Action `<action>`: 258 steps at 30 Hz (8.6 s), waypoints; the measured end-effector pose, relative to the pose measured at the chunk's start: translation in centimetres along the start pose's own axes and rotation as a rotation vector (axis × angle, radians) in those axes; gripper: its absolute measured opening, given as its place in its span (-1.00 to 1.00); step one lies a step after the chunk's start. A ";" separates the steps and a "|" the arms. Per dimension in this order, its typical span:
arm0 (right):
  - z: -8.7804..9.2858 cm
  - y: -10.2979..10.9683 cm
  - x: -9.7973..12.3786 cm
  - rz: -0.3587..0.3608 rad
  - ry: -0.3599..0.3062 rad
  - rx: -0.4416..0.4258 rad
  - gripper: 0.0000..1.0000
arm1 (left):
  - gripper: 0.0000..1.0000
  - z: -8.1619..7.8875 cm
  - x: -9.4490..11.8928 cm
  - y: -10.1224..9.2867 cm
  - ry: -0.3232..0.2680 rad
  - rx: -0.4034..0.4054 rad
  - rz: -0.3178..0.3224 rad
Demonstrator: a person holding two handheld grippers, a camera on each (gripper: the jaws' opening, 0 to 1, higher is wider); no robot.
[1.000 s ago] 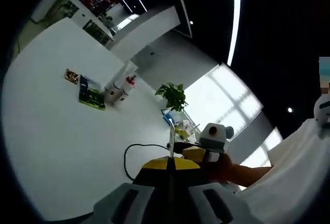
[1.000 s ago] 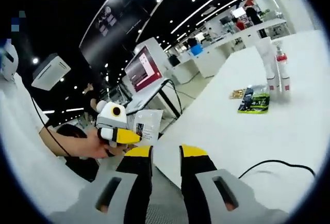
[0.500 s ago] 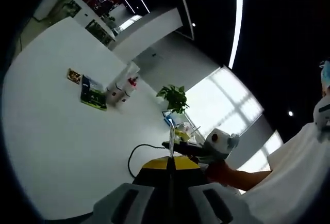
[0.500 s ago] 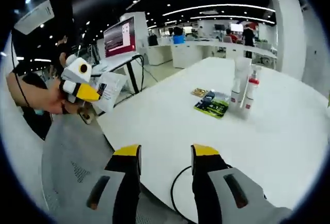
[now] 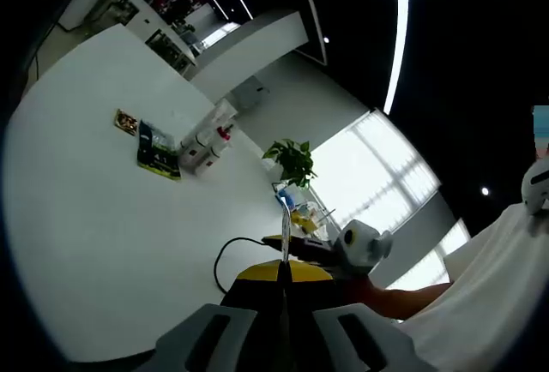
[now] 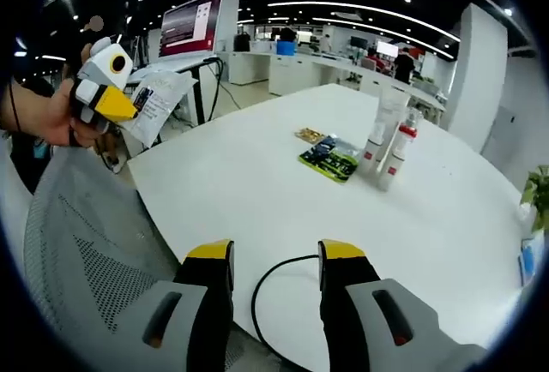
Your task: Arrange the skincare products in the storage area until every visible bottle or jar stands upright without overlapping.
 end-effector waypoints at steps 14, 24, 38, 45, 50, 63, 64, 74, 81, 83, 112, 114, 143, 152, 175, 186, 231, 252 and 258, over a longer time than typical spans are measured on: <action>0.5 1.2 -0.5 -0.040 0.050 0.082 -0.27 | -1.00 -0.5 -0.2 0.9 -0.007 0.079 -0.021; 1.0 1.2 -0.7 -0.039 0.079 0.132 -0.26 | -1.00 -0.9 -0.7 1.0 -0.002 0.118 -0.027; 1.3 1.7 -0.8 -0.064 0.099 0.139 -0.22 | -1.00 -4.7 -0.9 0.8 -0.023 0.069 -0.050; 1.4 1.5 -0.8 -0.060 0.104 0.129 -0.20 | -1.00 -7.1 -1.3 0.9 -0.030 0.052 -0.050; 1.5 1.5 -0.8 -0.059 0.109 0.135 -0.20 | -1.00 -8.6 -1.6 0.6 -0.029 0.033 -0.050; 1.7 1.6 -0.8 -0.066 0.118 0.126 -0.19 | -0.99 -12.2 -1.9 0.2 -0.048 0.005 -0.040; 1.7 1.6 -0.8 -0.066 0.119 0.124 -0.19 | -0.99 -12.3 -2.0 0.2 -0.049 0.004 -0.039; 1.9 1.7 -0.9 -0.066 0.129 0.151 -0.19 | -0.99 -13.7 -2.2 0.5 -0.040 0.018 -0.047; 1.9 1.6 -0.9 -0.061 0.137 0.156 -0.18 | -0.99 -14.7 -2.7 1.0 -0.036 0.040 -0.051; 2.0 1.6 -0.9 -0.061 0.138 0.159 -0.19 | -0.99 -14.9 -2.9 1.2 -0.033 0.042 -0.055; 2.5 0.7 -0.9 -0.019 0.165 0.167 -0.24 | -0.99 -17.8 -3.2 1.0 -0.010 0.018 -0.082; 2.5 0.7 -0.9 -0.017 0.165 0.164 -0.24 | -0.99 -18.0 -3.2 1.1 -0.007 0.015 -0.086; 3.0 0.2 -0.9 -0.004 0.179 0.165 -0.26 | -0.99 -19.0 -4.3 4.7 0.013 0.046 -0.135; 3.2 0.3 -1.0 -0.010 0.190 0.168 -0.26 | -0.99 -19.5 -4.8 6.4 0.029 0.068 -0.154; 3.3 0.0 -1.0 0.002 0.205 0.165 -0.27 | -0.99 -18.5 -6.9 12.1 0.131 0.150 -0.258; 3.3 -0.1 -1.0 0.008 0.204 0.163 -0.27 | -0.99 -18.4 -8.3 15.0 0.173 0.177 -0.306; 3.4 -0.1 -1.1 0.014 0.215 0.176 -0.26 | -0.99 -18.9 -10.1 21.0 0.236 0.303 -0.415; 3.5 -0.1 -1.1 0.009 0.218 0.173 -0.29 | -0.98 -18.4 -10.5 22.2 0.313 0.309 -0.493; 3.6 -0.1 -1.1 0.010 0.217 0.169 -0.29 | -0.96 -18.5 -10.5 22.4 0.341 0.296 -0.520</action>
Point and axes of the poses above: the point that each gripper's makers call its tool centre point, and the gripper's own axes: x roughly backward along the fingers, y roughly to its left, z roughly out of its underside, the point moved 5 cm from there along x, roughly backward along the fingers, and after that the axes turned 4 degrees about x, right-handed, at the moved point
